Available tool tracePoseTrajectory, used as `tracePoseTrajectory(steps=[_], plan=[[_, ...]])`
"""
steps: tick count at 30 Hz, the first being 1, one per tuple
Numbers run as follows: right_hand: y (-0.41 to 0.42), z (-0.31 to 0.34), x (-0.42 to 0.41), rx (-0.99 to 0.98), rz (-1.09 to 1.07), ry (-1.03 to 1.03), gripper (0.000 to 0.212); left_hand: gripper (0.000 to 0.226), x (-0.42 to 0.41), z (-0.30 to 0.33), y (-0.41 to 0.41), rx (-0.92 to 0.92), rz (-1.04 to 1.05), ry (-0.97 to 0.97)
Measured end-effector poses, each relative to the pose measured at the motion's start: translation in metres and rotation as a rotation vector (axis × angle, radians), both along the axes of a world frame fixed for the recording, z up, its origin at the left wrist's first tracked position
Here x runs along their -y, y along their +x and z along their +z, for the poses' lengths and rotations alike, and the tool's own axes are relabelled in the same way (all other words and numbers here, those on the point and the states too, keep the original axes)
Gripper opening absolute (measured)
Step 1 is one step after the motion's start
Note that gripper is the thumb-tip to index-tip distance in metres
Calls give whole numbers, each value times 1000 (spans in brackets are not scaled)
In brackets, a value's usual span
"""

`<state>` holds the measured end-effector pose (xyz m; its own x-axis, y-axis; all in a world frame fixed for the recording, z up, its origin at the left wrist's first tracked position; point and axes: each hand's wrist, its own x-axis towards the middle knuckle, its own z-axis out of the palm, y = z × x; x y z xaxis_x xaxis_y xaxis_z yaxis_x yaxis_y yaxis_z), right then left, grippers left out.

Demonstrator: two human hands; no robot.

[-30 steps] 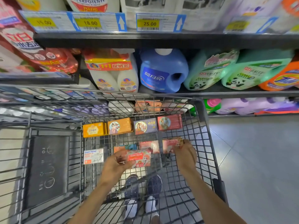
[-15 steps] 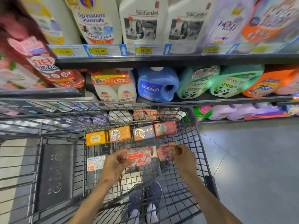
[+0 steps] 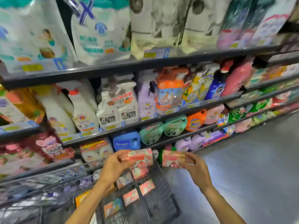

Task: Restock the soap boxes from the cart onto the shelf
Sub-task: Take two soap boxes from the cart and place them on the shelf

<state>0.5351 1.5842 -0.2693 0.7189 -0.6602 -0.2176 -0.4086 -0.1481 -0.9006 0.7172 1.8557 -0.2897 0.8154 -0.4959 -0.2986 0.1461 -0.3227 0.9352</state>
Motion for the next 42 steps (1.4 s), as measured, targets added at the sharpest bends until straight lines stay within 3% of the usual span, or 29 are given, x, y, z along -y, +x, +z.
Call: tracePoseTrajectory(steps=[7, 13, 28, 35, 42], plan=[[-101, 115, 93, 160, -242, 2, 33, 41, 137, 132, -36, 132, -252, -162], [-192, 194, 180, 283, -366, -100, 34, 47, 272, 200, -81, 198, -461, -284], [-397, 291, 428, 480, -604, -203, 39, 45, 614, 290, -252, 291, -718, -461], [-439, 306, 548, 487, -693, -254, 32, 49, 764, 306, -287, 369, -800, -501], [-445, 305, 701, 484, -752, -261, 40, 53, 941, 314, -293, 386, -872, -533]])
